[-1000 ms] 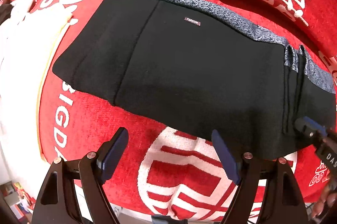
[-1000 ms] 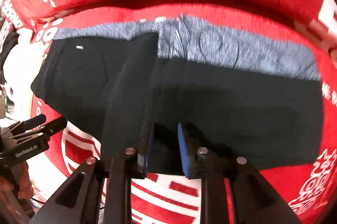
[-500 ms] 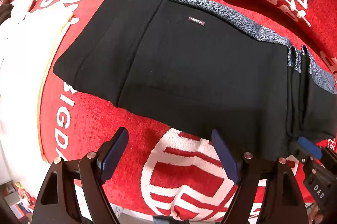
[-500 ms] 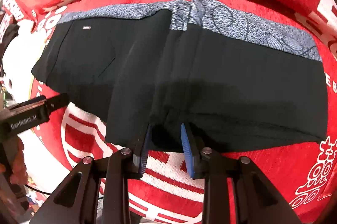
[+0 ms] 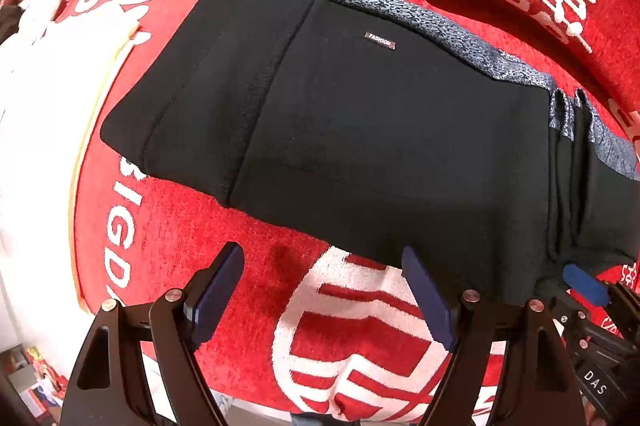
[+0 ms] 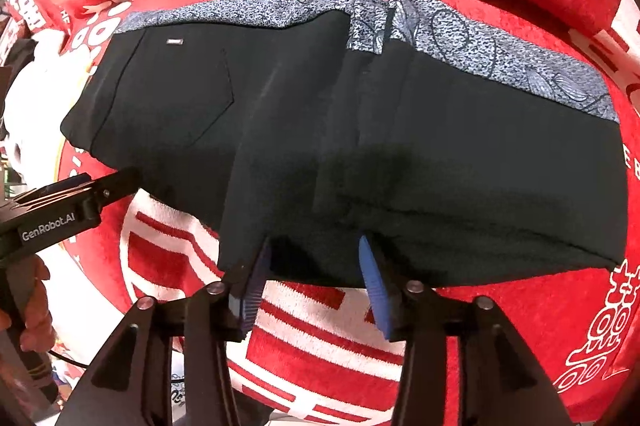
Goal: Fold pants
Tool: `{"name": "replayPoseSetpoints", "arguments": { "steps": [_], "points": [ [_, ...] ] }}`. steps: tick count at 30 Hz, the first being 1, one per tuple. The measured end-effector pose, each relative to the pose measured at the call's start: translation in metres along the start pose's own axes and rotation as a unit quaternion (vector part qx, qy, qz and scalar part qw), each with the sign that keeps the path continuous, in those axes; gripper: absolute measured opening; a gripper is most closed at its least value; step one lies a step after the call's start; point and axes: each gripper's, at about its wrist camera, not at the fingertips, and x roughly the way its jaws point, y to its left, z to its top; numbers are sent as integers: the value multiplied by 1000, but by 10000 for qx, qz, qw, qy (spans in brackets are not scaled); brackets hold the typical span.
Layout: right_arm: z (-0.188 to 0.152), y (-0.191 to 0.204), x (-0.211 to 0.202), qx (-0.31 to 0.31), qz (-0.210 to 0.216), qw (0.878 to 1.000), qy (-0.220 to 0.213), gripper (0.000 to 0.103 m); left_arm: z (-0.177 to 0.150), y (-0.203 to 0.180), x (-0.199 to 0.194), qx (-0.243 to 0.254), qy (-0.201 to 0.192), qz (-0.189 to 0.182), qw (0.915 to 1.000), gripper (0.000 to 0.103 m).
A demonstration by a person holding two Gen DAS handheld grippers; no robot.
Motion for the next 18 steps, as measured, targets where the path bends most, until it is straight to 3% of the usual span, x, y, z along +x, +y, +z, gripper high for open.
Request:
{"name": "replayPoseSetpoints", "arguments": {
  "steps": [16, 17, 18],
  "points": [
    [4, 9, 6, 11, -30, 10000, 1, 65, 2, 20, 3, -121, 55, -135, 9998, 83],
    [5, 9, 6, 8, -37, 10000, 0, 66, 2, 22, 4, -140, 58, -149, 9998, 98],
    [5, 10, 6, 7, -43, 10000, -2, 66, 3, 24, 3, -153, 56, -141, 9998, 103]
  ]
}}
